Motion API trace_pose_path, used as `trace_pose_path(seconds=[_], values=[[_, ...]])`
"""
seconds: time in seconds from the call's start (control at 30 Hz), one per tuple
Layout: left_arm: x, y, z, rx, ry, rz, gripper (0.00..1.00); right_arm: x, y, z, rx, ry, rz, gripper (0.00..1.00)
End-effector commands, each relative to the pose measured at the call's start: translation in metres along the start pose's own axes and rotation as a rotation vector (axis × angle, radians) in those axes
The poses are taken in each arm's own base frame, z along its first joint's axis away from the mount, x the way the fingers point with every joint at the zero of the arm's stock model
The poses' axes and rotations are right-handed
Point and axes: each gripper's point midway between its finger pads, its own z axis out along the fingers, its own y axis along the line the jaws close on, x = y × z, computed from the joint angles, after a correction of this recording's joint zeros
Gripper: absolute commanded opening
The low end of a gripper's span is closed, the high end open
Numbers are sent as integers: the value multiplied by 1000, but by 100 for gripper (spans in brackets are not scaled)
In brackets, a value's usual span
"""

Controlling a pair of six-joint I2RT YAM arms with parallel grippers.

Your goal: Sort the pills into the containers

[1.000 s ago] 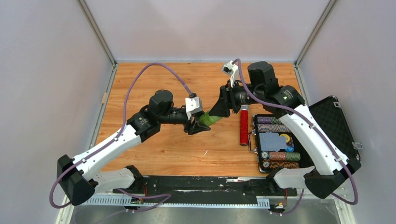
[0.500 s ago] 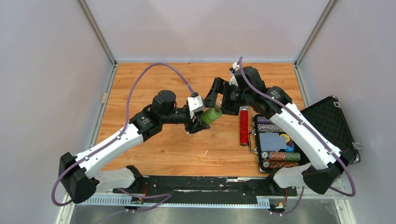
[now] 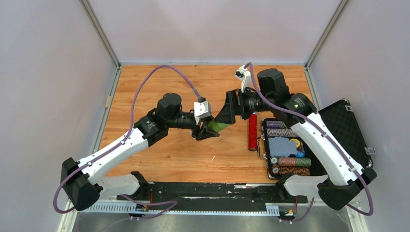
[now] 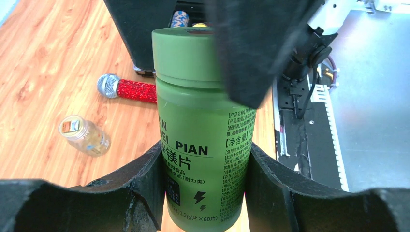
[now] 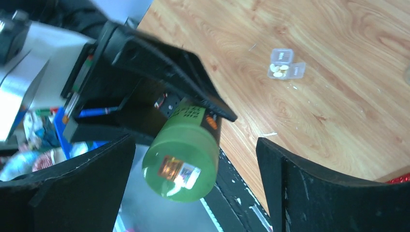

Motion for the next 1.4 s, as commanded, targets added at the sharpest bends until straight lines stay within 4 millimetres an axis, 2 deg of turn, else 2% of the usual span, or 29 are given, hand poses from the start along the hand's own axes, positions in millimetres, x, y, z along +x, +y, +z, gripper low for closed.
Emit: trace_pose_path(seconds=[0.0, 0.13, 0.2, 0.27, 0.33, 0.43, 0.47, 0.53, 0.67, 0.7, 0.83, 0.87, 0.9, 0.97, 1.07, 1.17, 1.23, 1.37], values=[[-20, -13, -2, 70, -50, 43, 0, 11, 21, -15, -136, 45, -216, 97], [-19, -16, -2, 90, -40, 38, 0, 14, 17, -12, -130, 72, -221, 92], [-18, -15, -2, 92, -36, 36, 0, 13, 15, -9, -118, 75, -202, 82], [-18, -14, -1, 85, -36, 37, 0, 10, 13, -5, -99, 75, -158, 61], [-18, -8, 0, 57, -35, 36, 0, 6, 9, 1, -71, 68, -81, 45], [-13, -2, 1, 30, -27, 42, 0, 2, 2, 21, -3, 38, 144, 3], [-10, 1, 2, 12, -23, 42, 0, 3, -2, 27, 36, 32, 228, 0], [-3, 8, 4, -22, -10, 48, 0, 7, -15, 36, 152, 15, 445, 0], [7, 23, 6, -97, 5, 46, 0, 1, -35, 35, 272, -100, 662, 0], [7, 25, 7, -107, 2, 48, 0, -3, -36, 33, 279, -124, 679, 1], [15, 31, 9, -130, 16, 38, 0, -16, -26, 27, 237, -145, 610, 73], [17, 32, 9, -131, 21, 38, 0, -18, -26, 25, 235, -149, 578, 87], [18, 32, 9, -134, 22, 39, 0, -19, -26, 21, 228, -151, 535, 94], [22, 32, 10, -131, 30, 33, 0, -18, -25, 15, 207, -144, 429, 100], [24, 28, 10, -116, 35, 28, 0, -18, -15, 4, 104, -108, 213, 100], [22, 19, 10, -69, 27, 30, 0, 4, -2, -5, -32, -19, -83, 100], [21, 13, 9, -40, 21, 30, 0, 19, 0, -10, -72, 34, -171, 100], [15, 2, 8, 14, 4, 37, 0, 27, -4, -12, -77, 74, -236, 98]])
